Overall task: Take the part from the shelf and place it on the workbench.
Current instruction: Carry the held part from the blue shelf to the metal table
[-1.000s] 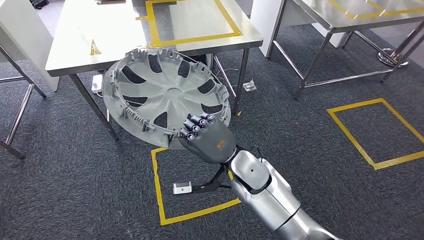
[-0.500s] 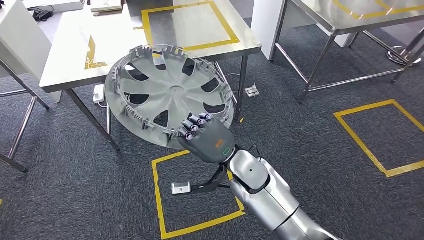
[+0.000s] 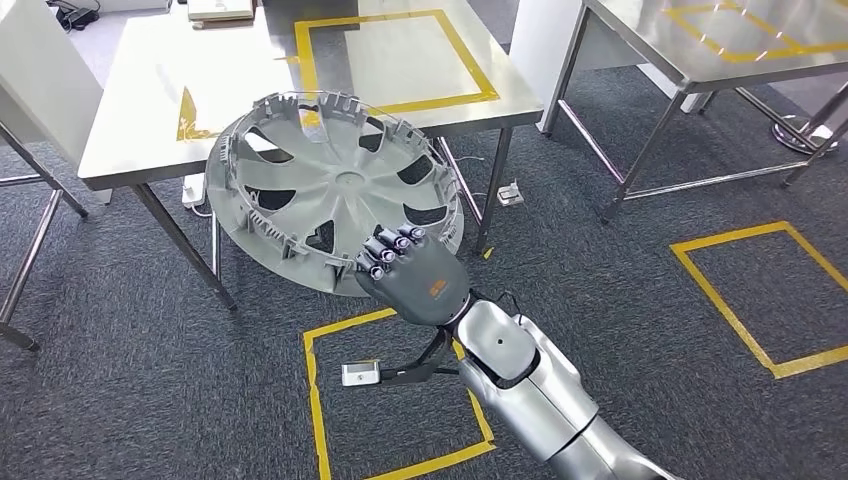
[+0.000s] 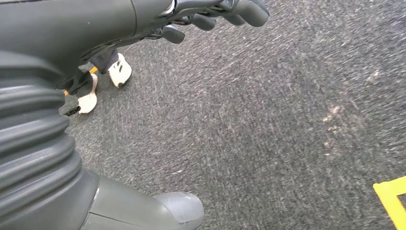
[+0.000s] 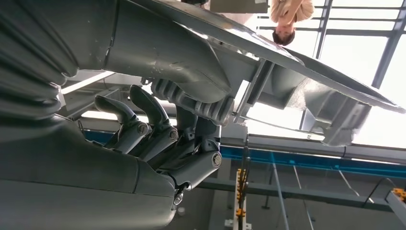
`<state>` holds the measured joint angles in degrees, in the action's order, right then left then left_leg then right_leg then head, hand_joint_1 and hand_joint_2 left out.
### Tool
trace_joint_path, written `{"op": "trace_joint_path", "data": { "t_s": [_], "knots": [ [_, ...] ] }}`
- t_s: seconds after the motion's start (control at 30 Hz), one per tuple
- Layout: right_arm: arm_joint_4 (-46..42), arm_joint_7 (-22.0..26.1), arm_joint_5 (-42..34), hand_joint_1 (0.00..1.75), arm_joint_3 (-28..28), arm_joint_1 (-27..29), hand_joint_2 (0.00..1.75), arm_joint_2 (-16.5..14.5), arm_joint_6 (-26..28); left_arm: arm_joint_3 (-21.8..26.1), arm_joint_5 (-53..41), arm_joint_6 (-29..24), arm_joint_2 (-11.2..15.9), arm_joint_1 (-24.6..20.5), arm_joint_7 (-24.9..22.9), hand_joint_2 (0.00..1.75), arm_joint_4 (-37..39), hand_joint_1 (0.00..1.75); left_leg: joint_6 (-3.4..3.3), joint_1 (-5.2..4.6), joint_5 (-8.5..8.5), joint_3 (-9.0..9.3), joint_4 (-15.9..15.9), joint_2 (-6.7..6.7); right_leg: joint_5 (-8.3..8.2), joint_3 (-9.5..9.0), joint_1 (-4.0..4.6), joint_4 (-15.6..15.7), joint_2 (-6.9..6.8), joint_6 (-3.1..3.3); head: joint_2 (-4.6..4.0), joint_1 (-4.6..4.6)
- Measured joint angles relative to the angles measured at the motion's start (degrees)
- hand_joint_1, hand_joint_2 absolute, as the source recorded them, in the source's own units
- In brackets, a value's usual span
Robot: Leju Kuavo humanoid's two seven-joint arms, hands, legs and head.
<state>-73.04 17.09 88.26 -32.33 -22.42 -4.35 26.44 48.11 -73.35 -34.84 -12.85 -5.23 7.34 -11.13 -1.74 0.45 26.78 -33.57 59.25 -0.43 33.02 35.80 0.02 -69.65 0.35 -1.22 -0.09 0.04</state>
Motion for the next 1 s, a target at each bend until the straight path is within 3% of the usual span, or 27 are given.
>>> {"op": "trace_joint_path", "data": {
  "t_s": [0.07,0.1,0.13,0.2,0.27,0.4,0.47,0.53,0.6,0.63,0.67,0.7,0.77,0.8,0.9,0.93,1.0],
  "knots": [
    [0.14,-0.11,0.24,1.75,0.0,0.09,1.75,0.0,0.14,0.0,-0.01,0.03,0.02,-0.02,-0.07,1.75,0.0,0.0,-0.04,-0.08,0.85,0.68,0.0,-0.05,1.97,4.51,0.0,-4.73,-0.01,-0.12,0.0,0.01],
    [0.2,-0.14,0.32,1.75,0.0,0.12,1.75,0.0,0.18,0.0,-0.01,0.07,0.03,-0.01,-0.1,1.75,0.0,0.0,0.0,-0.14,1.36,1.24,0.0,-0.11,1.55,5.51,0.04,-4.4,-0.01,0.05,0.0,0.01],
    [0.24,-0.15,0.38,1.75,0.0,0.12,1.75,0.0,0.21,0.0,-0.02,0.1,0.02,-0.01,-0.13,1.75,0.0,0.0,0.04,-0.21,1.9,1.96,0.0,-0.17,-0.2,5.44,0.15,-2.06,-0.01,0.37,0.0,0.02],
    [0.27,-0.18,0.39,1.75,0.0,0.13,1.75,0.0,0.27,0.0,-0.04,0.15,-0.08,-0.04,-0.15,1.75,0.03,0.0,0.18,-0.39,3.03,3.46,-0.01,-0.27,-6.14,3.72,0.66,5.44,0.02,1.5,0.0,0.02],
    [0.36,-0.2,0.44,1.75,0.04,0.11,1.75,0.0,0.37,0.0,-0.06,0.18,-0.21,-0.15,-0.17,1.75,0.05,0.0,0.65,-0.47,3.97,4.23,-0.25,-0.45,-9.25,2.32,1.2,10.11,0.12,2.39,0.0,0.09],
    [0.45,-0.29,0.49,1.75,0.14,0.01,1.75,-0.08,0.46,0.0,-0.08,0.26,-0.24,-0.26,-0.2,1.75,0.02,0.0,2.0,-0.56,3.82,4.67,1.31,-0.44,-9.17,0.18,0.87,11.98,0.12,3.4,0.0,0.2],
    [0.45,-0.38,0.49,1.75,0.18,-0.11,1.75,-0.16,0.46,-0.01,-0.16,0.26,-0.22,-0.5,-0.21,1.75,0.01,0.0,2.5,-0.44,4.7,1.84,5.99,-0.26,-8.79,-0.95,0.57,12.3,0.06,3.63,0.0,0.07],
    [0.49,-0.42,0.48,1.75,0.21,-0.14,1.75,-0.15,0.46,-0.02,-0.32,0.26,-0.22,-0.65,-0.21,1.75,0.02,0.0,3.15,-0.23,7.24,-2.96,12.47,-0.13,-7.89,-1.76,0.49,12.31,0.07,3.79,0.0,-0.02],
    [0.67,-0.36,0.33,1.75,0.28,-0.05,1.75,0.02,0.48,-0.01,-0.35,0.21,-0.22,-0.56,-0.19,1.75,0.02,0.0,3.59,-0.01,8.94,-6.03,14.49,-0.03,-6.72,-3.01,0.36,12.25,0.19,3.67,0.0,-0.02],
    [0.82,-0.25,0.18,1.75,0.33,-0.06,1.75,0.15,0.5,-0.01,-0.28,0.17,-0.21,-0.52,-0.15,1.75,0.02,0.0,3.67,0.08,8.03,-6.3,12.87,0.02,-6.05,-3.81,0.24,12.18,0.27,3.51,0.0,-0.03],
    [1.03,-0.12,-0.02,1.75,0.38,-0.11,1.75,0.28,0.56,0.0,-0.19,0.13,-0.2,-0.5,-0.05,1.75,0.02,0.0,3.77,0.17,5.76,-5.94,9.97,0.08,-5.35,-4.64,0.11,12.09,0.33,3.31,0.0,-0.02],
    [1.33,-0.01,-0.23,1.75,0.41,-0.22,1.75,0.44,0.73,0.0,-0.09,0.13,-0.2,-0.44,0.16,1.75,0.05,0.0,3.88,0.29,2.22,-5.41,6.22,0.13,-4.6,-5.36,0.08,11.94,0.37,3.05,0.0,-0.03],
    [2.02,0.07,-0.58,1.75,0.45,-0.45,1.75,0.7,1.39,-0.01,0.01,0.26,-0.25,-0.39,0.79,1.75,0.13,0.0,3.35,0.38,-2.33,-4.61,1.25,0.34,-3.15,-6.22,0.15,11.56,0.51,2.4,0.0,-0.11],
    [2.32,0.02,-0.68,1.75,0.48,-0.53,1.75,0.87,1.77,-0.01,0.03,0.4,-0.28,-0.35,1.12,1.75,0.16,0.0,2.84,0.39,-3.21,-4.43,0.25,0.41,-2.64,-6.52,0.27,11.28,0.56,1.99,0.0,-0.13],
    [2.68,-0.19,-0.69,1.75,0.58,-0.65,1.75,1.28,2.42,-0.02,0.12,0.68,-0.49,-0.48,1.63,1.75,0.13,0.0,1.37,0.5,-2.53,-3.3,0.24,0.3,-2.11,-6.73,0.27,9.86,0.48,1.05,0.0,-0.08],
    [2.81,-0.23,-0.66,1.75,0.58,-0.76,1.75,1.34,2.49,-0.02,0.15,0.68,-0.56,-0.61,1.69,1.75,0.11,0.0,1.03,0.57,-2.26,-2.84,0.2,0.23,-1.97,-5.64,0.19,7.94,0.38,0.81,0.0,-0.03],
    [3.43,-0.31,-0.5,1.75,0.58,-1.09,1.75,1.38,2.5,-0.02,0.27,0.66,-0.62,-0.88,1.7,1.75,0.08,0.0,0.63,0.63,-1.53,-2.07,0.13,0.15,-0.55,-1.16,-0.02,1.11,0.19,0.19,0.0,0.03]
  ]
}}
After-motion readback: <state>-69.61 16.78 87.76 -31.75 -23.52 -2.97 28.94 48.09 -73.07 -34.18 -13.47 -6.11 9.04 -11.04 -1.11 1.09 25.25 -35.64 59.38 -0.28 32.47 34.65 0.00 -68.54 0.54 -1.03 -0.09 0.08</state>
